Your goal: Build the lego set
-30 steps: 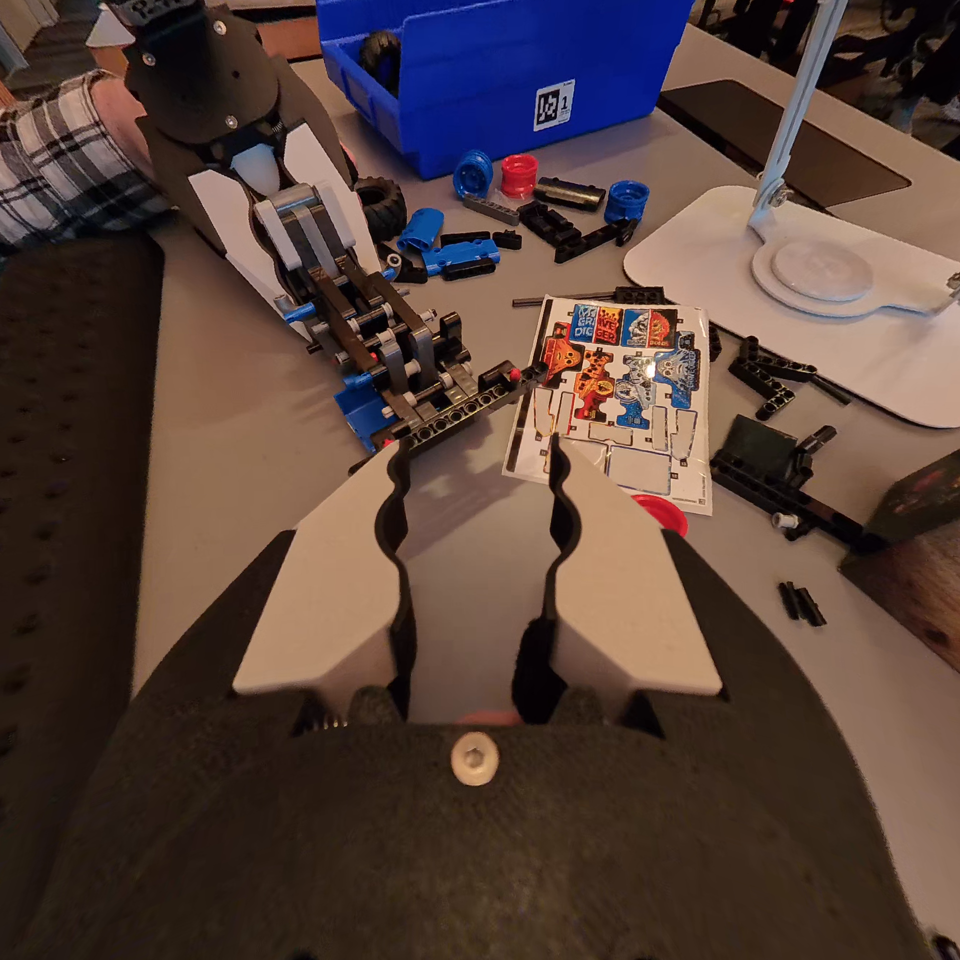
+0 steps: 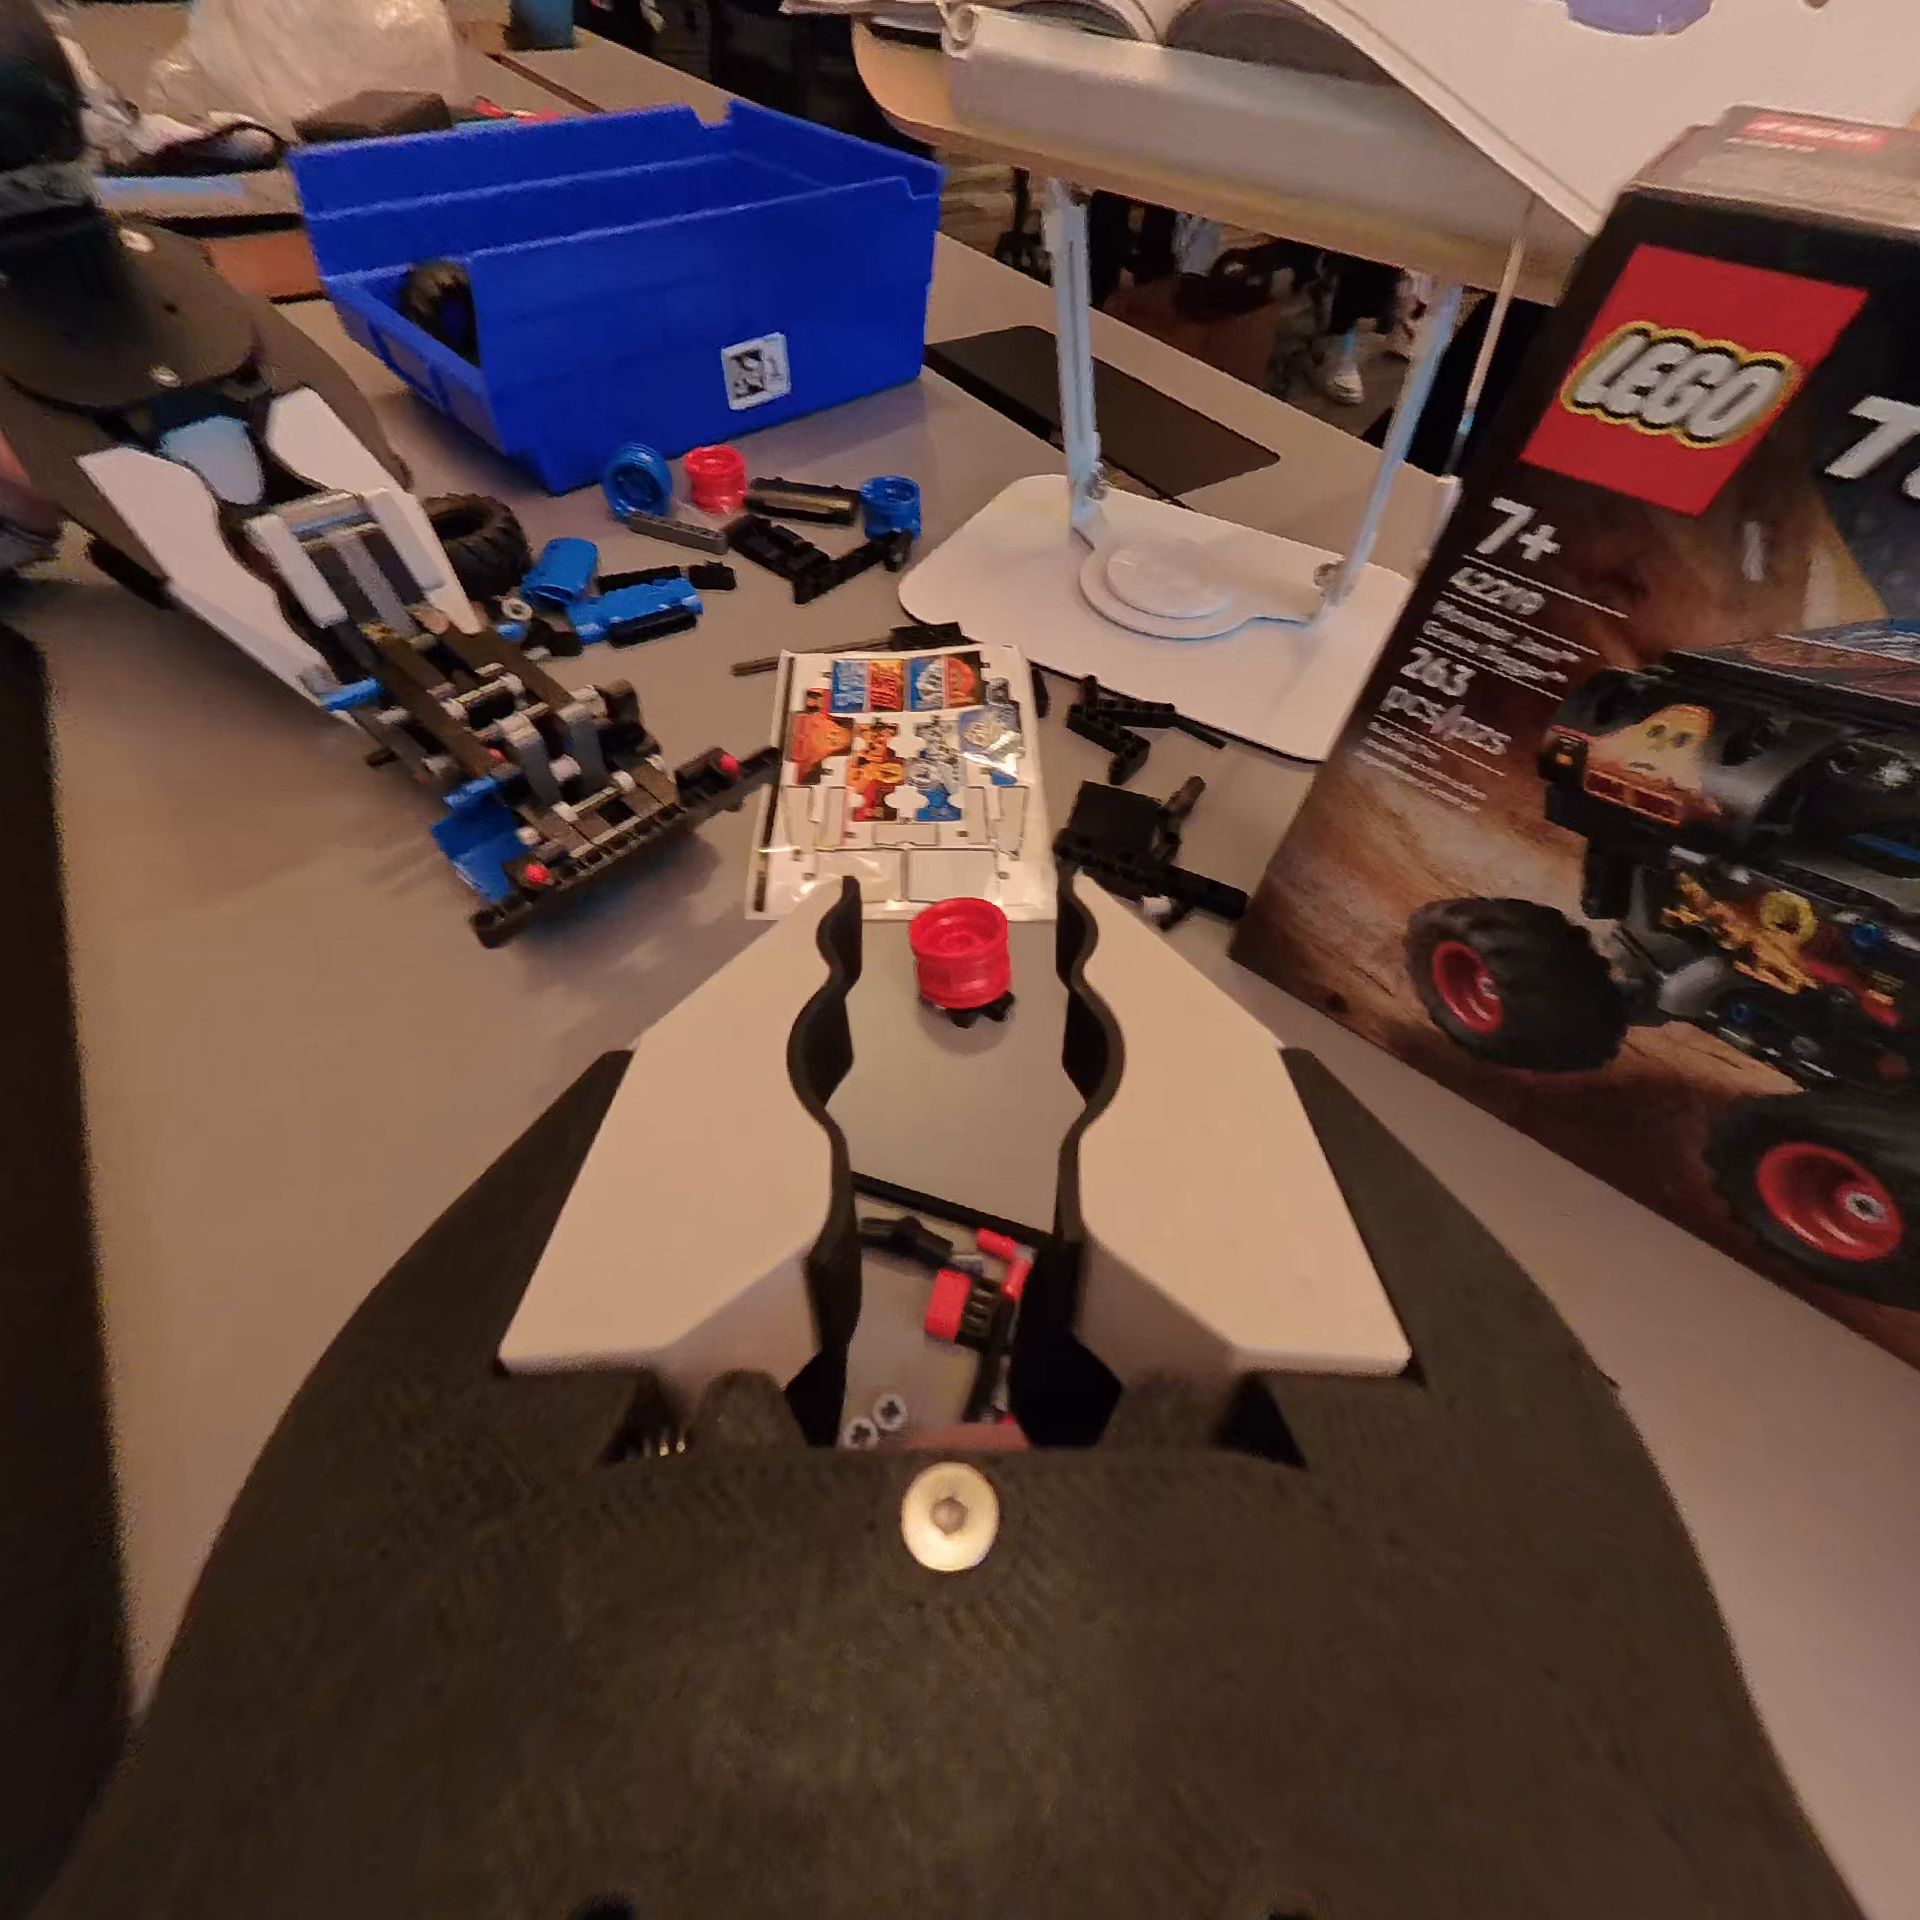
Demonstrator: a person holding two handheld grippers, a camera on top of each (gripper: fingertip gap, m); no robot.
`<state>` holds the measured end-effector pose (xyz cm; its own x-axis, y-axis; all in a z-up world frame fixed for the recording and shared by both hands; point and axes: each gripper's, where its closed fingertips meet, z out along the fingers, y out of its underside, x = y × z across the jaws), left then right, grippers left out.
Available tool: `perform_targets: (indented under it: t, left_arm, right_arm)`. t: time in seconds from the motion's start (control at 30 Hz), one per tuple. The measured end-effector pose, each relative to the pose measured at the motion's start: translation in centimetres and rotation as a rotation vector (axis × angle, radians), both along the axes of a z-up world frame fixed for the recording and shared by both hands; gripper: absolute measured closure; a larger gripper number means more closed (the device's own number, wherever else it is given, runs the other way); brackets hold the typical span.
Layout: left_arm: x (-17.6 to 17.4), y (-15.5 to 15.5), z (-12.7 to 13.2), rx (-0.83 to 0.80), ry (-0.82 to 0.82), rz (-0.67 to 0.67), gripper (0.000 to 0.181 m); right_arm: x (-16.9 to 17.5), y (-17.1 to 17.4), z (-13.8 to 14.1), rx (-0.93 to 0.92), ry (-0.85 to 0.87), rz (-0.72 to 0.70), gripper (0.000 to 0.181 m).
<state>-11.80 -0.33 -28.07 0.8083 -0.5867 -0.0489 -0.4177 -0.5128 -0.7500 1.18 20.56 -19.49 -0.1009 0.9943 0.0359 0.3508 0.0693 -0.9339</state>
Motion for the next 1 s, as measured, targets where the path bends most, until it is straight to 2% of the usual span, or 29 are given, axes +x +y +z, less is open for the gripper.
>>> perform_targets:
  t: [0.1, 0.2, 0.33, 0.57, 0.73, 1.0]
  left_arm:
    - [0.8, 0.2, 0.7, -0.007, -0.046, 0.003, 0.140]
    - [1.5, 0.4, 1.2, -0.044, -0.125, 0.021, 0.144]
    - [1.5, 0.4, 1.1, -0.064, -0.164, 0.034, 0.144]
    - [1.7, 0.3, 1.1, -0.094, -0.235, 0.056, 0.145]
    - [2.0, 0.3, 1.2, -0.115, -0.286, 0.059, 0.145]
    - [2.6, 0.1, 1.2, -0.134, -0.317, 0.039, 0.144]
  right_arm:
    - [-0.4, -3.2, -0.1, -0.059, 0.002, 0.157, 0.143]
    - [-0.7, -7.1, -1.1, -0.031, -0.040, 0.317, 0.137]
    - [-0.8, -9.8, -3.6, 0.042, -0.151, 0.408, 0.123]
    - [-0.8, -11.8, -6.7, 0.193, -0.273, 0.469, 0.116]
    - [-1.5, -10.9, -8.6, 0.328, -0.338, 0.428, 0.129]
    - [-1.9, -11.1, -8.0, 0.333, -0.293, 0.431, 0.145]
